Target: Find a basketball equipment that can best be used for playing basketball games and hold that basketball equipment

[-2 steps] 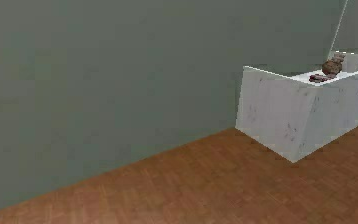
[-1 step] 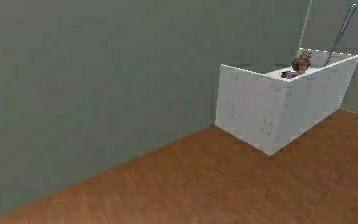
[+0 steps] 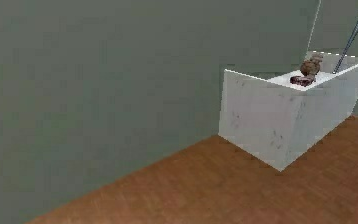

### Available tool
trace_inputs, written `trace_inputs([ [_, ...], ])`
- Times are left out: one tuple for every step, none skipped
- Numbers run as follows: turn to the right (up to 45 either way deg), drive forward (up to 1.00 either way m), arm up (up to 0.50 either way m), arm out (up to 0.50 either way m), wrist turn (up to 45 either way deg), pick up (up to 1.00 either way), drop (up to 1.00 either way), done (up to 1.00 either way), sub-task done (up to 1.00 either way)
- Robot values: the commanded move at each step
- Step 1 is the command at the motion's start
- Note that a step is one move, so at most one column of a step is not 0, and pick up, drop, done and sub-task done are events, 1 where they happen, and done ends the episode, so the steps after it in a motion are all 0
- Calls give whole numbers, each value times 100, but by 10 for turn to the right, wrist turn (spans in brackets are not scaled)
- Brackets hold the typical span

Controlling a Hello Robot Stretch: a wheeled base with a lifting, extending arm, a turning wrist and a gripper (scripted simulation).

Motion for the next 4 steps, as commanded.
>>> trace_inputs([
  [450,0,0,0,0,0,0,0,0],
  [0,100,0,0,0,0,0,0,0],
  [0,100,0,0,0,0,0,0,0],
  [30,0,0,0,0,0,0,0,0],
])
